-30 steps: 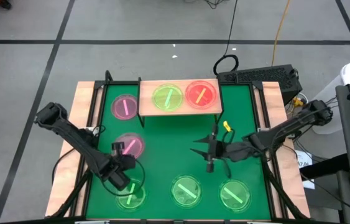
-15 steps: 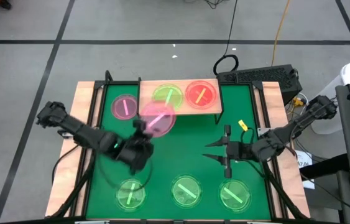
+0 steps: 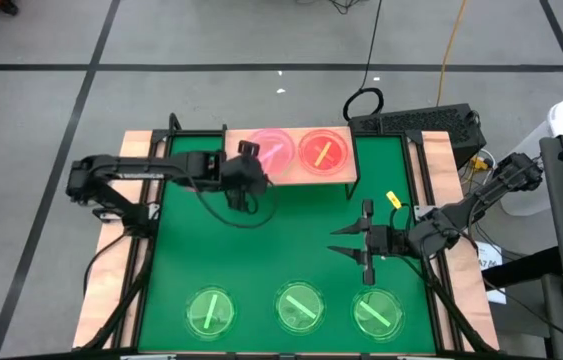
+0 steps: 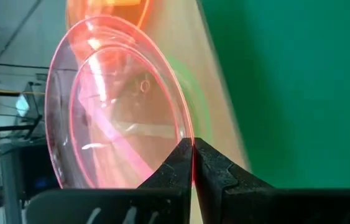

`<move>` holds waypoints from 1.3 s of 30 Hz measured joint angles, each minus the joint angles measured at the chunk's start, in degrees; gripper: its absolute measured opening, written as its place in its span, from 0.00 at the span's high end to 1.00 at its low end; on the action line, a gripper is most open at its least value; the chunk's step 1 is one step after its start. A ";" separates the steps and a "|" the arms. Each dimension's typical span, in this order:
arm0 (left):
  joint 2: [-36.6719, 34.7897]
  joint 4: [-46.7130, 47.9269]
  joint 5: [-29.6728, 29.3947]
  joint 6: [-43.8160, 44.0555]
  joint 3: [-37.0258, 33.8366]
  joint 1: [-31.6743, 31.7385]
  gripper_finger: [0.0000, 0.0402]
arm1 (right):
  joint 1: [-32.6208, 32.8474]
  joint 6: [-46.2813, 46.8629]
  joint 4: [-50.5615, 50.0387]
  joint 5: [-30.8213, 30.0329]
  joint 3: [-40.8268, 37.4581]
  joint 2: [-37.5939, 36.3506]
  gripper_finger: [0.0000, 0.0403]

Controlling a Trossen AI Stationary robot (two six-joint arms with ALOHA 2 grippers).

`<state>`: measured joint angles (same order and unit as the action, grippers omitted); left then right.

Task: Place and stack plates onto a shelf
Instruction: Stack the bottom pink transparent plate on top of the green transparent plate on the shelf, then stack the right green transparent plate on top of the orange transparent plate on the shelf

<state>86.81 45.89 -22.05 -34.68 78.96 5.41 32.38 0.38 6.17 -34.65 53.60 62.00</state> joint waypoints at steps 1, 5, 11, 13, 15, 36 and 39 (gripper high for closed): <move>0.34 0.03 0.51 -0.62 -0.01 0.80 0.97 | -0.02 0.00 0.00 0.00 0.00 0.00 0.68; 2.02 -1.08 2.84 -2.83 0.00 2.76 0.96 | -0.02 0.36 0.00 0.00 -0.01 0.02 0.68; 5.51 -0.65 4.27 -4.28 0.00 3.72 0.95 | -0.02 1.93 -0.09 0.00 -0.02 0.02 0.68; 5.99 -0.40 4.25 -4.89 0.00 3.71 0.94 | -0.02 1.95 -0.10 0.00 -0.03 0.02 0.68; 5.93 0.03 4.27 -4.69 0.00 3.65 0.90 | -0.02 1.95 -0.15 0.00 -0.04 0.02 0.68; -10.14 2.30 0.97 9.12 -0.04 -0.58 0.64 | -0.02 1.42 -0.48 0.00 -0.04 0.02 0.68; -13.81 0.89 7.82 14.93 -0.04 -2.58 0.64 | -0.02 1.07 -0.76 0.15 -0.04 0.02 0.68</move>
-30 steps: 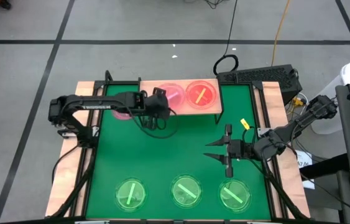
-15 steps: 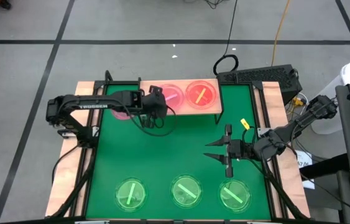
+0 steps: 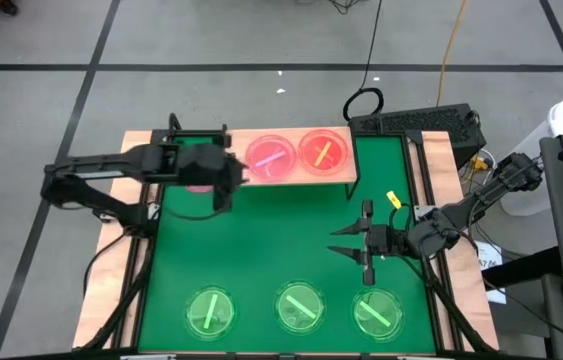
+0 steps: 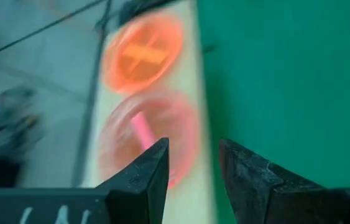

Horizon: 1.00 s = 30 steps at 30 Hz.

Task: Place and stack plates onto a shelf
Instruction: Stack the right green transparent plate on top of the orange transparent plate on the shelf

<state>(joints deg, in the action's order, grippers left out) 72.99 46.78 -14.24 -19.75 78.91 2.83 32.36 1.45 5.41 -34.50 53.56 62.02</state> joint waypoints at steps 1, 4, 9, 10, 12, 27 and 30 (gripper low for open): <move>-0.97 -0.20 2.01 1.45 0.00 -0.99 0.64 | 0.00 -0.02 -0.21 0.15 0.00 0.00 0.68; -3.42 -0.87 3.74 3.76 0.00 -5.13 0.64 | 0.00 0.81 -0.69 1.17 0.00 0.02 0.68; -5.32 -1.39 3.67 8.09 -0.94 -13.03 0.64 | 0.00 6.04 -6.40 1.77 0.00 0.04 0.68; -5.72 -1.96 3.27 8.96 -2.06 -14.86 0.64 | 0.00 7.68 -8.22 1.77 0.00 0.04 0.68; -6.97 -5.99 0.82 9.90 -5.57 -18.20 0.64 | 0.00 10.76 -11.58 1.74 0.00 0.35 0.68; -19.87 -49.44 -7.91 21.62 -42.20 -29.73 0.64 | 0.27 23.81 -21.16 11.02 0.00 14.89 0.68; -19.75 -57.68 -7.91 21.70 -47.31 -29.74 0.64 | 0.37 31.42 -26.24 16.25 -0.02 17.00 0.68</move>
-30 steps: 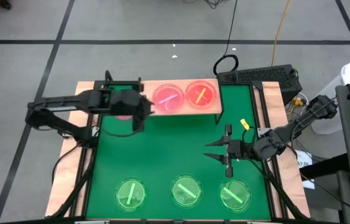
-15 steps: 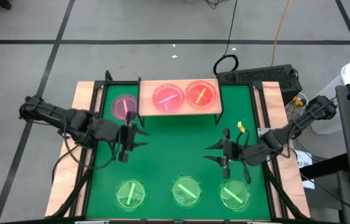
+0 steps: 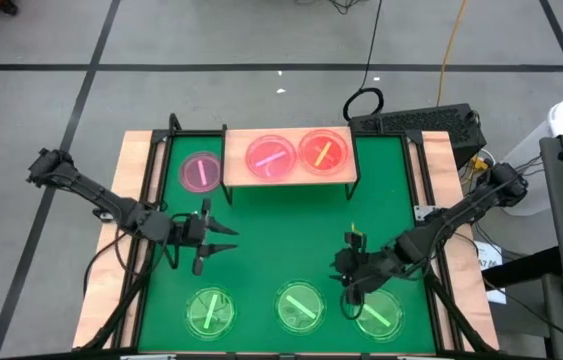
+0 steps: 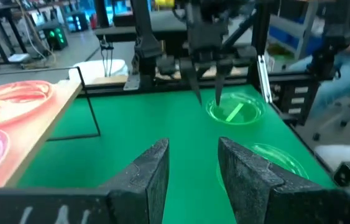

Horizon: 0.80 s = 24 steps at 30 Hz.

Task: Place and stack plates onto a shelf
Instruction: Stack the right green transparent plate on top of the orange transparent plate on the shelf

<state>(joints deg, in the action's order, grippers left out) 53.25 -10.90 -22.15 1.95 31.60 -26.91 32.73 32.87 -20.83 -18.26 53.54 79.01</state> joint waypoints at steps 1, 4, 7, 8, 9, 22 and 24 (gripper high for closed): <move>0.21 -2.50 0.00 0.06 -1.26 -0.02 0.64 | 0.13 1.69 -1.31 1.81 0.00 0.64 0.68; 0.42 -7.06 -0.03 -0.36 -4.40 -0.01 0.64 | 0.56 4.30 -4.69 7.66 0.00 2.52 0.68; 0.40 -10.25 -0.02 -0.23 -5.59 -0.03 0.64 | 1.08 4.81 -6.88 18.01 0.00 4.15 0.68; 0.38 -10.54 -0.03 -0.21 -5.74 -0.03 0.64 | 1.20 5.43 -7.56 21.35 0.02 4.72 0.68; 0.40 -10.50 -0.04 -0.16 -5.80 -0.03 0.64 | 1.40 6.35 -8.56 23.92 0.02 5.18 0.68; 0.42 -10.43 0.00 0.91 -5.85 -0.03 0.64 | 1.03 11.62 -19.02 24.17 -0.20 6.00 0.68; 0.42 -10.43 0.02 1.85 -5.85 -0.03 0.64 | 1.05 13.40 -17.07 24.25 -1.19 6.00 0.68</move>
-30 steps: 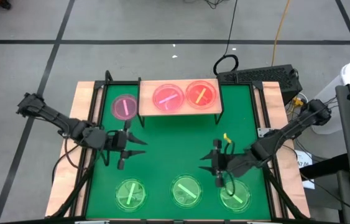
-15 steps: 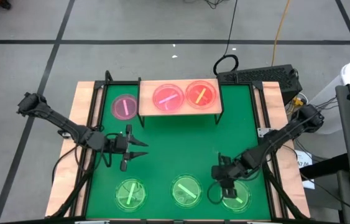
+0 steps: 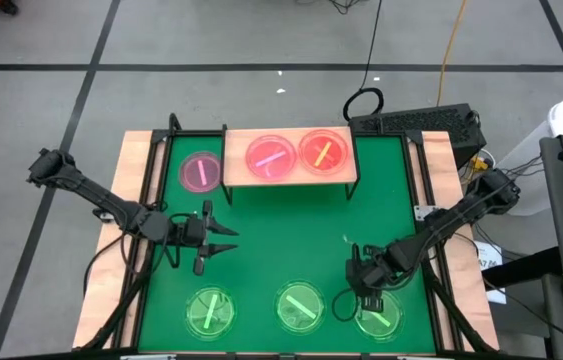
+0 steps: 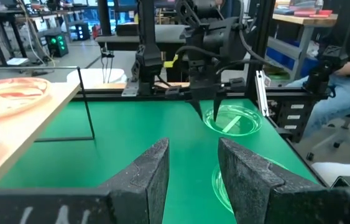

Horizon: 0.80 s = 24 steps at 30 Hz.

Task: Place and stack plates onto a shelf
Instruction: Stack the right green transparent plate on top of the orange transparent plate on the shelf

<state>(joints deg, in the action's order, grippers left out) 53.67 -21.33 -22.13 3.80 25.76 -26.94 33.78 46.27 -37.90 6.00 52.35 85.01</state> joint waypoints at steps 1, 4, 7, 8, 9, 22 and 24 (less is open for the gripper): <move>0.00 0.00 0.00 0.59 0.00 0.00 0.64 | 0.02 2.05 0.96 0.06 -0.66 0.00 0.68; 0.00 0.01 0.02 2.56 0.00 0.00 0.64 | 0.02 6.41 4.08 2.13 -3.39 0.00 0.68; 0.00 0.01 0.00 2.83 0.00 -0.21 0.64 | 0.06 7.07 6.59 3.02 -6.69 0.00 0.68; 0.00 0.03 0.04 2.77 0.00 -0.26 0.64 | 0.09 7.07 6.97 3.04 -7.53 0.00 0.68; 0.00 0.01 0.04 2.69 0.00 -0.37 0.64 | 0.09 7.07 7.63 3.08 -8.37 0.00 0.68; 0.00 0.03 0.06 2.46 0.00 -0.57 0.64 | 0.04 5.40 11.18 3.26 -11.75 -0.44 0.70; 0.00 0.03 0.04 2.46 0.00 -0.57 0.64 | 0.02 4.47 11.12 3.67 -11.81 -0.52 0.75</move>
<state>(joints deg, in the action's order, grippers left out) 53.67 -21.30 -22.09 6.26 25.76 -27.51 33.80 50.73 -26.78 9.66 40.53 84.49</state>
